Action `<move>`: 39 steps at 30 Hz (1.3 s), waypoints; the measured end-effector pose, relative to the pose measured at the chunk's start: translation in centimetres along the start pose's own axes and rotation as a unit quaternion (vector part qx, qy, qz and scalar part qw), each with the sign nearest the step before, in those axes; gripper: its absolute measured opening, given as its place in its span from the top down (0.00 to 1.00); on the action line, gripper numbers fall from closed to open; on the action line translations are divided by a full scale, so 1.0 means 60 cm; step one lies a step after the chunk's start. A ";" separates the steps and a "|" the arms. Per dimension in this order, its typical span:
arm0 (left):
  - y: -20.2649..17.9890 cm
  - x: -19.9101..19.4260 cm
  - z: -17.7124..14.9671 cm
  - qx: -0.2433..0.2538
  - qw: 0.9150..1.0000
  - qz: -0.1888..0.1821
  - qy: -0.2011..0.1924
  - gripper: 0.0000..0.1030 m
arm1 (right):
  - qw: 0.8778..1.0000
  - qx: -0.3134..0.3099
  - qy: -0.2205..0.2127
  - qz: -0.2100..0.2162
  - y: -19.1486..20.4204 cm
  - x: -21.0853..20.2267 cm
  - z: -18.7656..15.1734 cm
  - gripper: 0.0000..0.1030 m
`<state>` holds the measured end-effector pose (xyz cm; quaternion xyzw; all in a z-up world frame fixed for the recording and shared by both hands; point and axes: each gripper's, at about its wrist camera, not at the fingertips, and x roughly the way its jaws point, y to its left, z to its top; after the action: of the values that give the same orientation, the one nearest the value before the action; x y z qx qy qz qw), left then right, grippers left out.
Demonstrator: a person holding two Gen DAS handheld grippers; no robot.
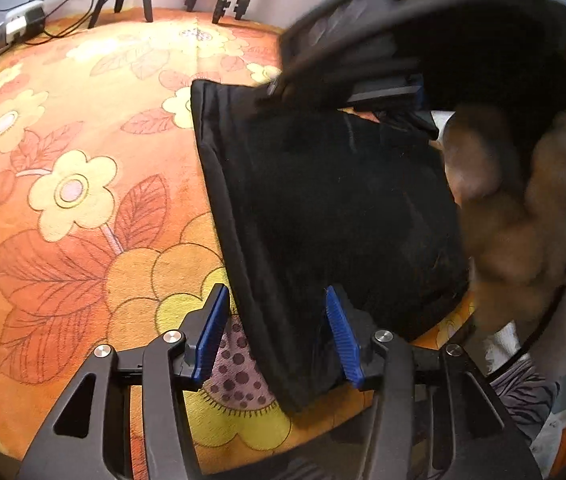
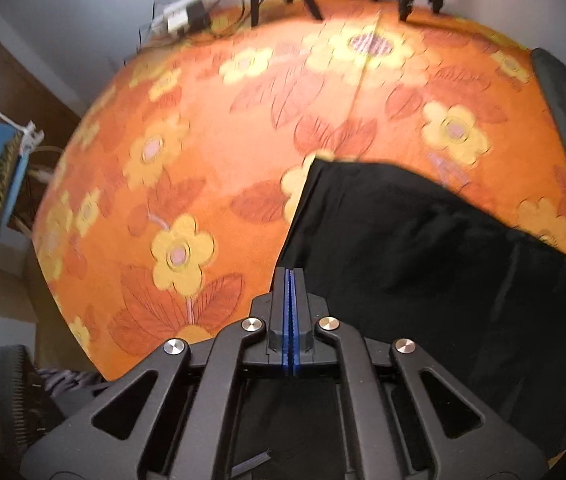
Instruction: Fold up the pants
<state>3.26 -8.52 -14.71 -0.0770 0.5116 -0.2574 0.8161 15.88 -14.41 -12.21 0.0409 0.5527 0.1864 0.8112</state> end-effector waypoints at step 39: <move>-0.080 -0.050 -0.013 0.063 0.996 0.020 -0.063 0.90 | 1.000 0.013 -0.002 0.017 -0.024 -0.017 -0.011 0.96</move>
<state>-0.11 -10.98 -10.82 -0.0315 0.4437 -0.2676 0.8547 15.30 -16.19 -11.93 0.0611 0.5530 0.1933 0.8081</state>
